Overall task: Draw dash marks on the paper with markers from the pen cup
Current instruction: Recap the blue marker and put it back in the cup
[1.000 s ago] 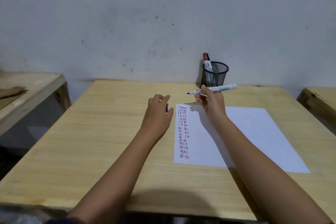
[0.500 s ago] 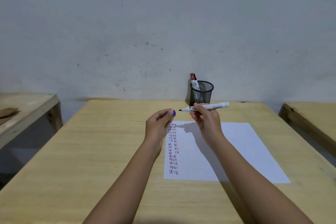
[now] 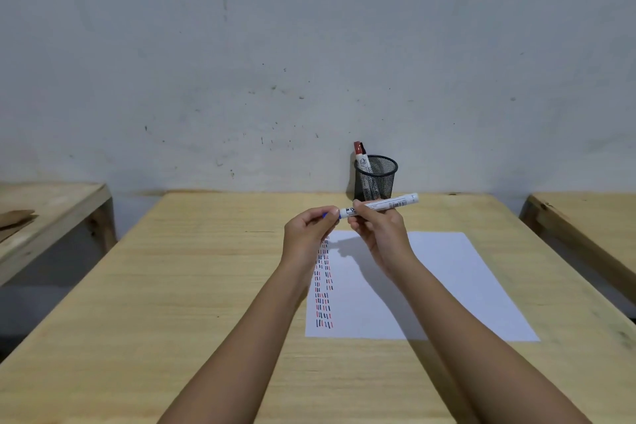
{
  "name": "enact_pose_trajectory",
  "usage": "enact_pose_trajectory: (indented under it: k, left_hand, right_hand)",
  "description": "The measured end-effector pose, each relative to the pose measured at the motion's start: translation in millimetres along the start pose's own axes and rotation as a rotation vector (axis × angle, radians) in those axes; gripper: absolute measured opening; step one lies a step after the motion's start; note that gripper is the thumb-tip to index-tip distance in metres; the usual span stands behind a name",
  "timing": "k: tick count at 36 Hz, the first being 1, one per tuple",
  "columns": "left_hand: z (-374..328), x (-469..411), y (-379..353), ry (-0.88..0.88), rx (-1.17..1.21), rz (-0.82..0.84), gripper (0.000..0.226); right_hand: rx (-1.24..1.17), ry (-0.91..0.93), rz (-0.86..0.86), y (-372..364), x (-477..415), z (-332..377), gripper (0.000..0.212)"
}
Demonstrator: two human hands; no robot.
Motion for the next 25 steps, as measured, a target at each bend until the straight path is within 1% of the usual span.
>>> enact_pose_trajectory:
  k: [4,6,9,13,15,17,19,21,23,25]
  left_hand:
    - [0,1,1,-0.005,-0.016,-0.016,0.005]
    - [1,2,4,-0.007,-0.028,-0.023,0.002]
    - [-7,2,5,-0.03,-0.026,0.0,0.006]
    - [-27,4,4,-0.069,0.001,-0.006,0.009]
    - [-34,4,7,-0.073,0.034,-0.018,0.009]
    - [-39,5,13,-0.074,0.076,-0.033,0.011]
    - [-45,6,16,-0.087,0.104,-0.049,0.016]
    - [-52,7,17,-0.11,0.118,-0.055,0.024]
    - [-60,8,14,-0.143,0.096,-0.053,0.025]
    - [-67,9,8,-0.177,0.014,-0.041,0.024]
  right_hand:
    - [-0.009,-0.011,0.038,-5,2,0,0.011]
    - [-0.008,-0.034,0.061,-7,4,0,0.009]
    - [-0.027,-0.075,0.087,-9,5,2,0.004]
    - [-0.098,-0.09,0.037,-5,6,12,0.01]
    - [-0.161,-0.088,0.013,-1,8,20,0.01]
    - [-0.175,-0.089,0.01,3,12,25,0.01]
    - [-0.127,-0.088,0.03,6,15,28,0.008]
    - [-0.03,-0.084,0.086,7,20,29,0.009]
    - [0.093,-0.077,0.149,7,24,30,0.011]
    - [0.272,-0.049,0.207,8,27,32,0.013]
Point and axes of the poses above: each hand's wrist, its own x-axis away from the middle knuckle, its own y-axis out of the back of the hand, z = x × y, the point moved 9 cm from there along -x, towards the middle knuckle, and after that the axes turned 6 degrees about y, right-handed, at the moved point
